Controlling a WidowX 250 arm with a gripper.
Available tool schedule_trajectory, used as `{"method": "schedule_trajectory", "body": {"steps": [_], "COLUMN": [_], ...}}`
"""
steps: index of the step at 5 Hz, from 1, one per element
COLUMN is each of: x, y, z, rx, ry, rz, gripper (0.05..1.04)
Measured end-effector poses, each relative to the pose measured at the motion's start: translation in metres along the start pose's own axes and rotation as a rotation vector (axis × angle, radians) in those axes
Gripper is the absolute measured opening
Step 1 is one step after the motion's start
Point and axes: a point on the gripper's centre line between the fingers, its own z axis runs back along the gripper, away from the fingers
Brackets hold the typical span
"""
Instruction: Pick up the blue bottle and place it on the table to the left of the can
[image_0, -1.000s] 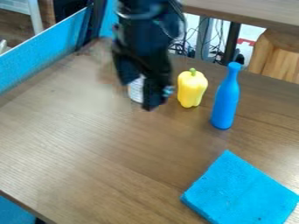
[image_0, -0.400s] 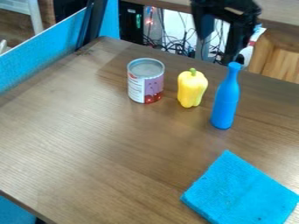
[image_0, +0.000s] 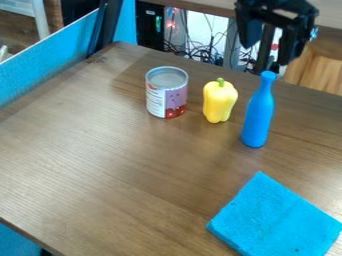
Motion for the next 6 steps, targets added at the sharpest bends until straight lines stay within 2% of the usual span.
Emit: {"method": "schedule_trajectory", "body": {"steps": [1, 3, 4, 5, 6], "x": [0.0, 0.007, 0.009, 0.008, 0.009], "y": [0.001, 0.001, -0.005, -0.005, -0.002], "z": [-0.02, -0.022, -0.029, -0.04, -0.051], "rx": [0.004, -0.004, -0.042, -0.046, -0.025], "ry": [0.039, 0.03, 0.024, 0.048, 0.018], "rz": [0.001, -0.003, -0.009, -0.01, -0.032], "gripper": [1.0, 1.0, 1.0, 1.0, 0.947]}}
